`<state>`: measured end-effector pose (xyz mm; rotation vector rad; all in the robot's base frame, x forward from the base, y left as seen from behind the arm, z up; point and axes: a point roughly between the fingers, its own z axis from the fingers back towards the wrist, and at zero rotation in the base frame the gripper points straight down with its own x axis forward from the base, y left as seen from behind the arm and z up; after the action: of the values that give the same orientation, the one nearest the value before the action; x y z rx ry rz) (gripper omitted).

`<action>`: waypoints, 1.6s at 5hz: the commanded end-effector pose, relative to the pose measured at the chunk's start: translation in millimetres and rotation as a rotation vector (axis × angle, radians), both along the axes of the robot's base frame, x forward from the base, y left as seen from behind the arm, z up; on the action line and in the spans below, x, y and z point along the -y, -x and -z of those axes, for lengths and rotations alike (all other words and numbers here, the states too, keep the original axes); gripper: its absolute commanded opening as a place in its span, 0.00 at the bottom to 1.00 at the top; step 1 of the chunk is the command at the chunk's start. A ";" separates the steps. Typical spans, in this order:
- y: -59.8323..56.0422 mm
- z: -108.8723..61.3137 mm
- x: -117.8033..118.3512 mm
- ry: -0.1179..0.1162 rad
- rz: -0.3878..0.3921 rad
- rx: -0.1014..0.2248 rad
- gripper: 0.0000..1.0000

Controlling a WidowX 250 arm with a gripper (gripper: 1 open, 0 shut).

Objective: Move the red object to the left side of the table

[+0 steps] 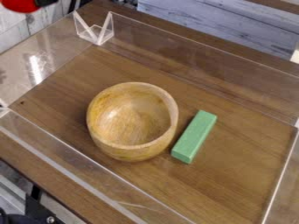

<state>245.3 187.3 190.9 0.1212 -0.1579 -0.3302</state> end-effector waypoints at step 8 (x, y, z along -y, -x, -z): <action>30.4 50.8 -22.5 -0.062 -0.235 -0.050 0.00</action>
<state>212.7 208.3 129.6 0.1619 -0.0587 -0.0999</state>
